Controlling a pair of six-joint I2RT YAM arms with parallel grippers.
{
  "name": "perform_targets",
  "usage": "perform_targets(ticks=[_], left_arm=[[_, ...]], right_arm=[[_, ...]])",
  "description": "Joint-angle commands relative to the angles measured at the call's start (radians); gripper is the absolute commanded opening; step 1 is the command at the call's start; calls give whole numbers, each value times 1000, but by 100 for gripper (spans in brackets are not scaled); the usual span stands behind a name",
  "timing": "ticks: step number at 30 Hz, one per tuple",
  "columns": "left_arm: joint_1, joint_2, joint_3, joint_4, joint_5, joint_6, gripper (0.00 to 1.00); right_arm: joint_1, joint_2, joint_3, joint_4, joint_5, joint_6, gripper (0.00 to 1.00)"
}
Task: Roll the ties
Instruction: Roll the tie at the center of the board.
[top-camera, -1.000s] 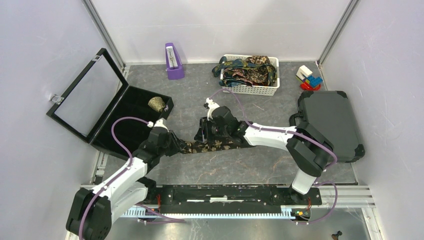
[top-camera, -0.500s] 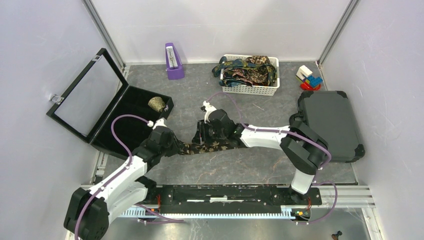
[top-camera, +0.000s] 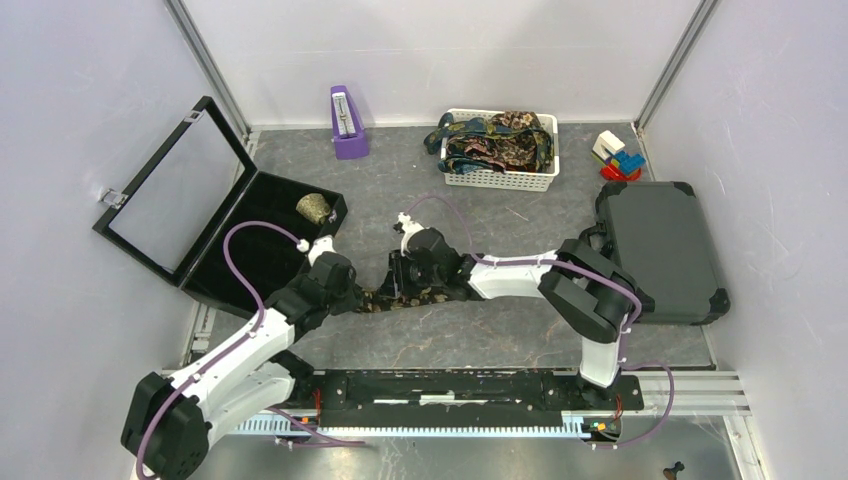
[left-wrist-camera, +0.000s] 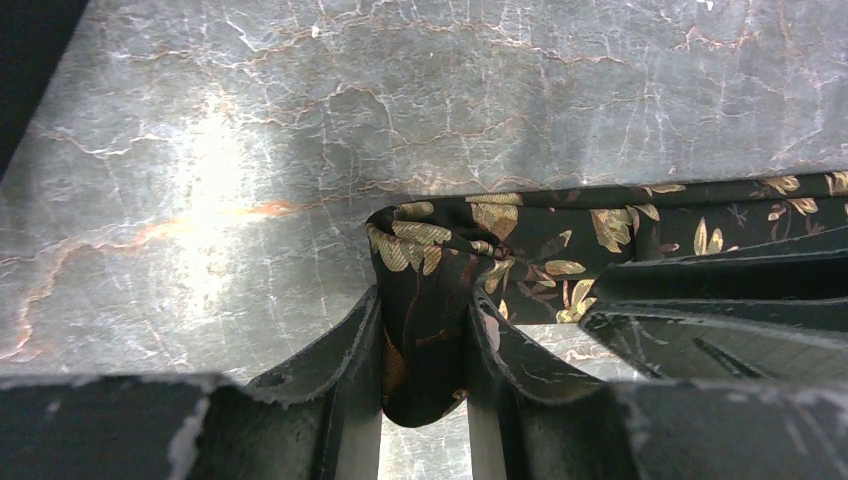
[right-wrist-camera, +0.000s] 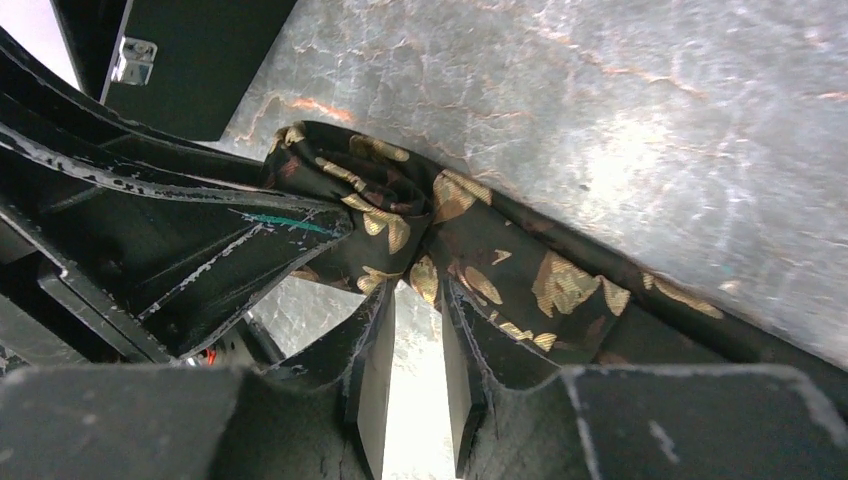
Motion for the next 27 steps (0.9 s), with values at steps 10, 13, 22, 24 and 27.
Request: perform_targets(ticks=[10, 13, 22, 24, 27], left_arm=[[-79, 9, 95, -99, -157, -38, 18], [-108, 26, 112, -119, -193, -46, 18], [-183, 88, 161, -194, -310, -70, 18], [-192, 108, 173, -214, -336, -70, 18], [-204, 139, 189, -227, -360, -73, 18]], right_arm=[[52, 100, 69, 136, -58, 71, 28], [55, 127, 87, 151, -69, 81, 27], [51, 127, 82, 141, -75, 64, 27], [46, 93, 50, 128, -58, 50, 27], [28, 34, -4, 107, -47, 28, 27]])
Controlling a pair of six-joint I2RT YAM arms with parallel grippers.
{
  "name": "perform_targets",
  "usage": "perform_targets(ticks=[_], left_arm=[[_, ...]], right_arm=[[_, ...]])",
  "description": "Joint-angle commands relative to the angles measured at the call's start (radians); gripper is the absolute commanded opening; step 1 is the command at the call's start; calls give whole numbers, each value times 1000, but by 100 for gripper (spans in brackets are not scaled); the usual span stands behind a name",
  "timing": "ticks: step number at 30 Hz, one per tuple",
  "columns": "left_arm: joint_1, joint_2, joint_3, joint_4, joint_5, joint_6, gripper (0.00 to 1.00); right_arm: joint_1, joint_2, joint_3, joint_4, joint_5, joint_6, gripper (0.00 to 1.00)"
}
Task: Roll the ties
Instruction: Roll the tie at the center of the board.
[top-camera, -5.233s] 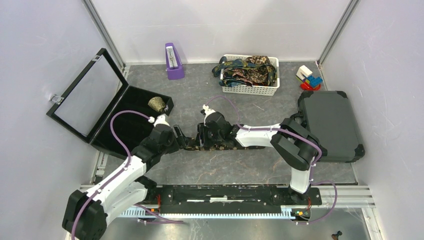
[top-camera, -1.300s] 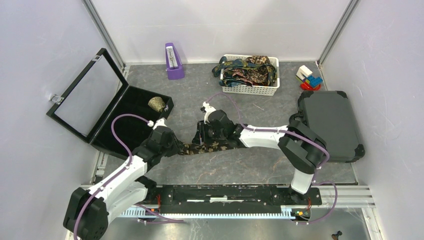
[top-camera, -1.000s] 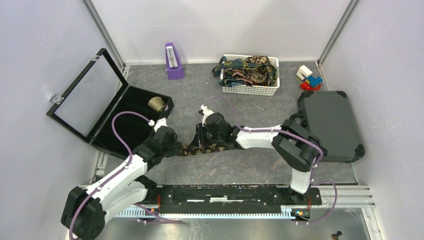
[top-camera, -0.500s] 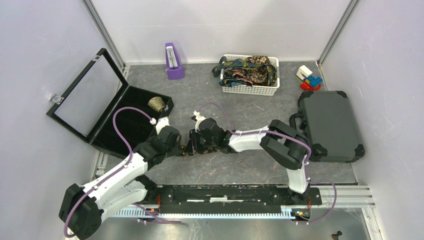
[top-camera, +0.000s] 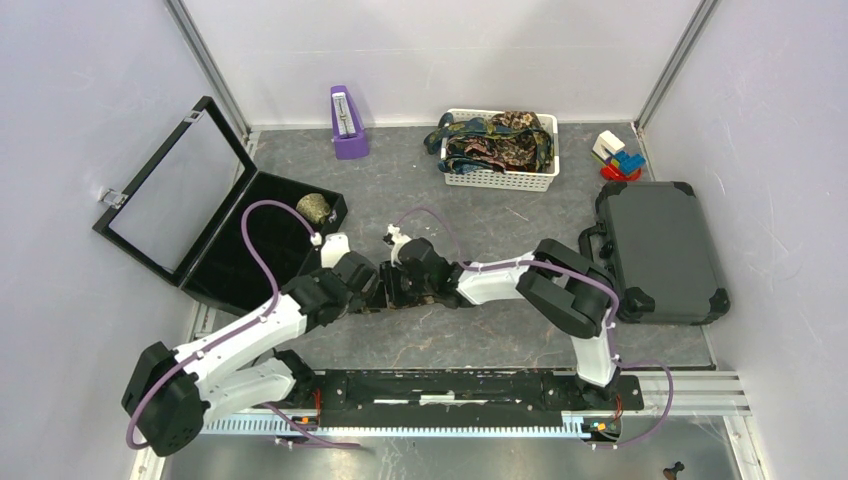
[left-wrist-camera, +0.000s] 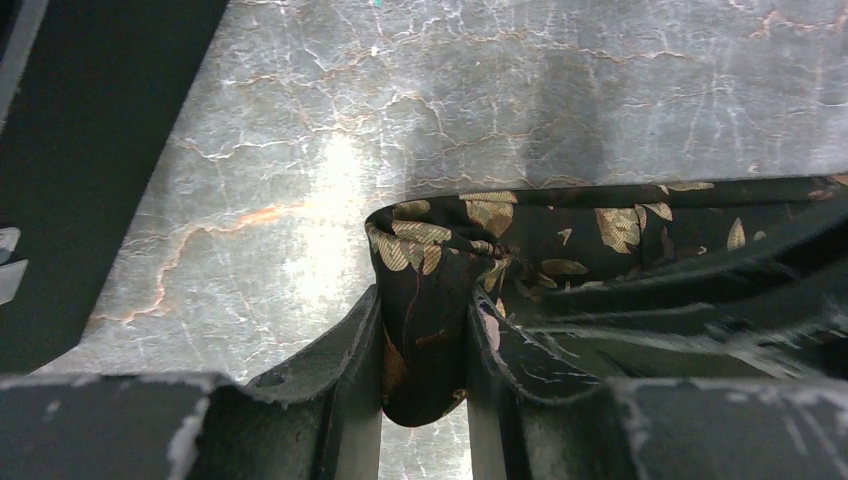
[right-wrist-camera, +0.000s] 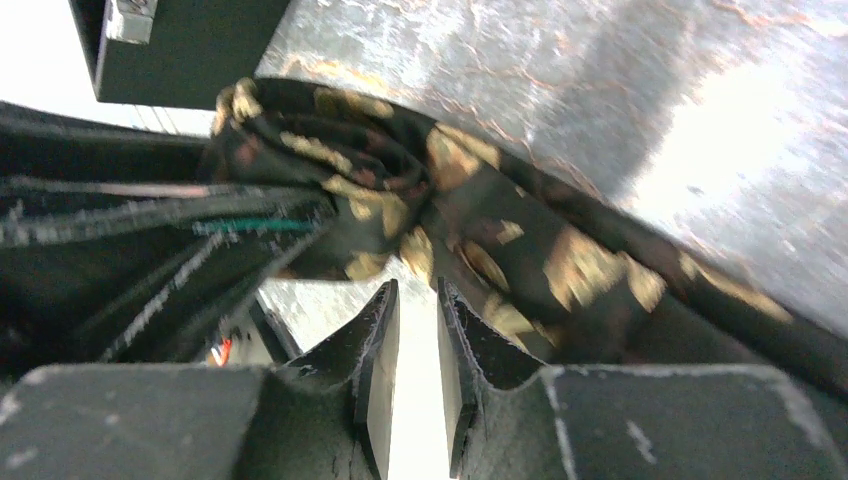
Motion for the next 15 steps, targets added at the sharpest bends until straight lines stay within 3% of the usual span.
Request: perform_targets(ticks=[1, 15], left_arm=[[-23, 40, 57, -42, -99, -48, 18], [-96, 220, 141, -126, -230, -106, 17]], right_arm=[[-26, -125, -73, -9, 28, -49, 27], [-185, -532, -431, -74, 98, -134, 28]])
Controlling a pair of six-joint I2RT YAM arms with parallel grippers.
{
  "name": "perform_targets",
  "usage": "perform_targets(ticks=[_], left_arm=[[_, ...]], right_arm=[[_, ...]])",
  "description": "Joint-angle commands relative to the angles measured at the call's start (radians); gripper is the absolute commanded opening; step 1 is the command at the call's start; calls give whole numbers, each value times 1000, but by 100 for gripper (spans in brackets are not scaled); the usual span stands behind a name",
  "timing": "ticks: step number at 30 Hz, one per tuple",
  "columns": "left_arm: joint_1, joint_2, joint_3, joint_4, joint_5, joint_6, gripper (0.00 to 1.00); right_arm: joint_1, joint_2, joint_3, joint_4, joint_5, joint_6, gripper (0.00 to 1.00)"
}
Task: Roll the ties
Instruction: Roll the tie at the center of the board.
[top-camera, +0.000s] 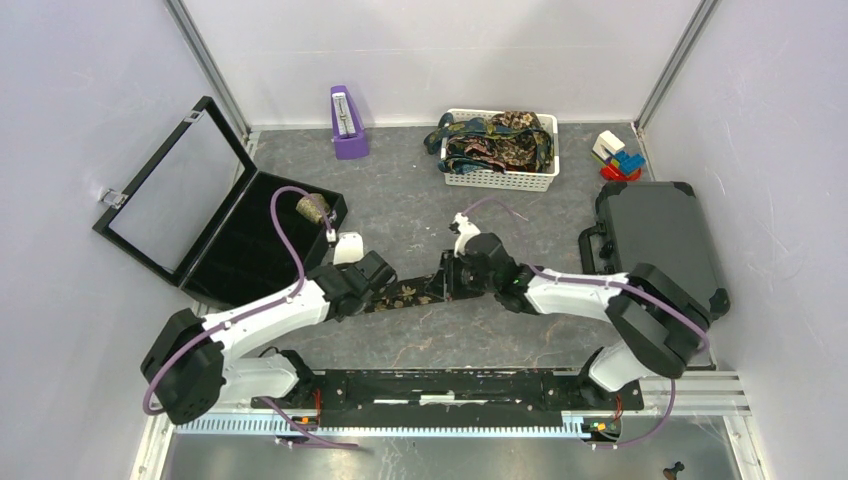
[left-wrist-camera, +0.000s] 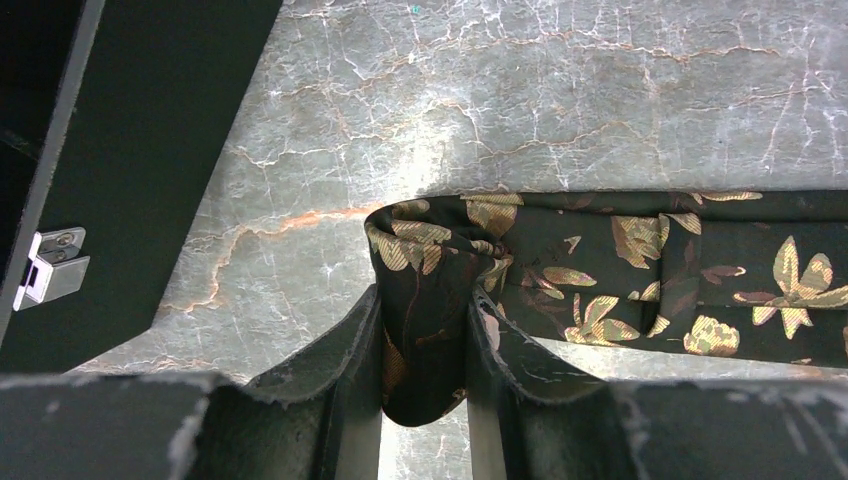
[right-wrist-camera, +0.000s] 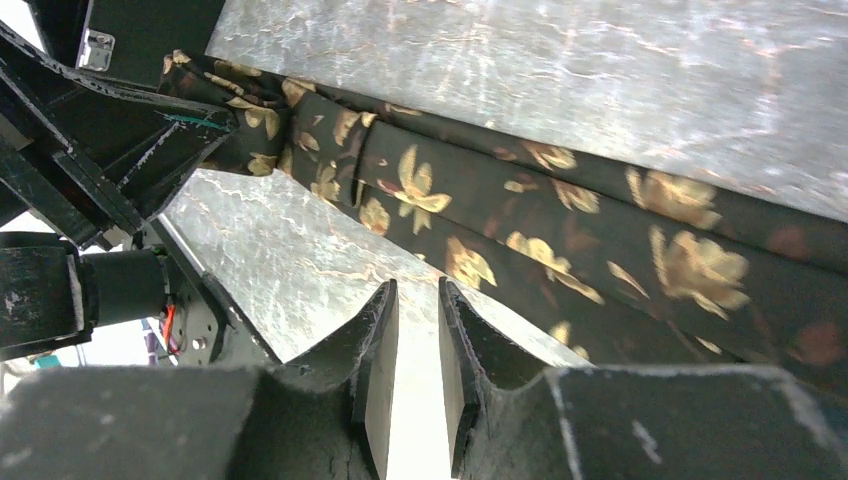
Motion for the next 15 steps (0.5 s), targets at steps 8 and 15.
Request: perform_targets(ticks=[8, 15], left_arm=[[-70, 169, 136, -132, -178, -131, 17], [-131, 333, 232, -222, -239, -198, 17]], right_arm=[[-79, -251, -136, -82, 70, -77, 29], [-122, -335, -186, -108, 66, -89, 29]])
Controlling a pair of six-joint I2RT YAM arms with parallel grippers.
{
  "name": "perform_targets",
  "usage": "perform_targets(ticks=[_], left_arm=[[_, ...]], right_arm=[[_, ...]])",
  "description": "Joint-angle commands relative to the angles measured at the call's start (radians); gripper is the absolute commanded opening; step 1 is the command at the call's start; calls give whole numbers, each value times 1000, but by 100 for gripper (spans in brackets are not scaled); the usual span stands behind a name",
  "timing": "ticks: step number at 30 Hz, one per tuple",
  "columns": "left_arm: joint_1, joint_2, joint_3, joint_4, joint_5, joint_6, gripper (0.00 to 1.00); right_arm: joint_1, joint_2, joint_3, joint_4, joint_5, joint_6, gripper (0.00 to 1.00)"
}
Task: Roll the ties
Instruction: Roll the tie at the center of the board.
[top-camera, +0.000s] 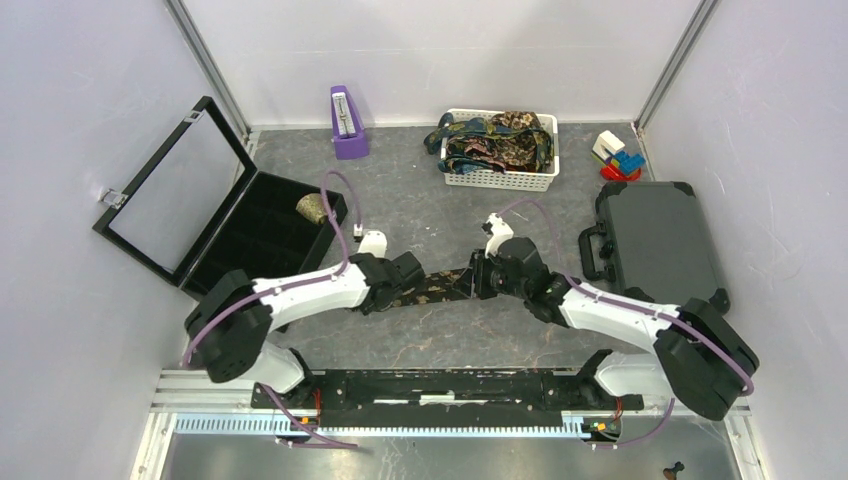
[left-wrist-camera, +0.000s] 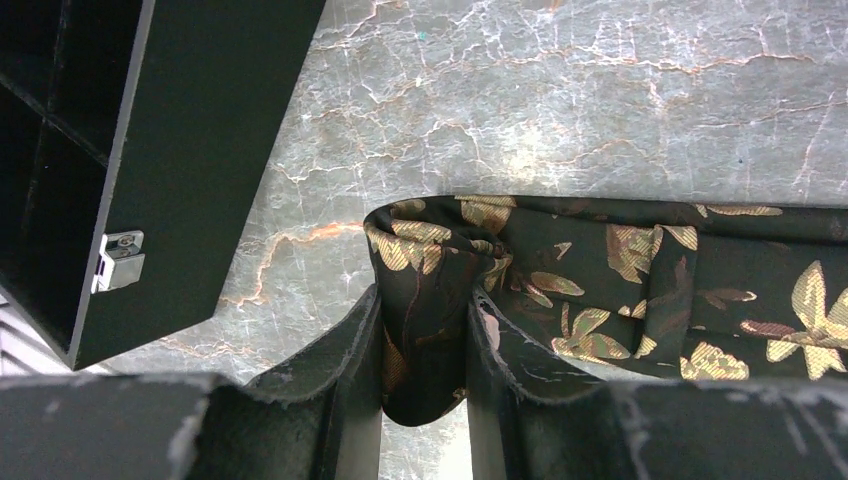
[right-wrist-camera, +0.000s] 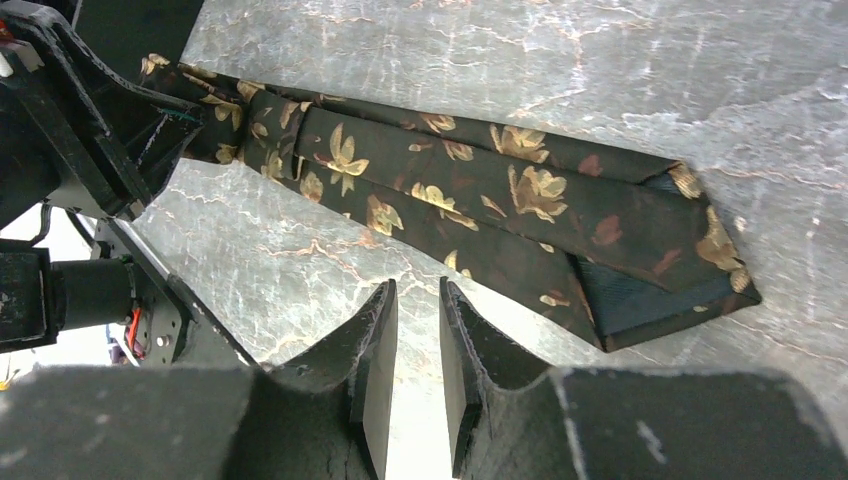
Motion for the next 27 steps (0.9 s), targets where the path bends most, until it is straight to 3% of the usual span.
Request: perform_targets(ticks=[1, 16, 27], left_arm=[[-38, 99, 76, -67, -95, -104, 17], [-124, 403, 224, -124, -127, -158, 16], [-141, 479, 266, -57, -69, -106, 27]], right_arm=[[-21, -62, -28, -19, 17, -29, 28], [-66, -194, -63, -84, 17, -42, 29], [-69, -215, -57, -100, 11, -41, 30]])
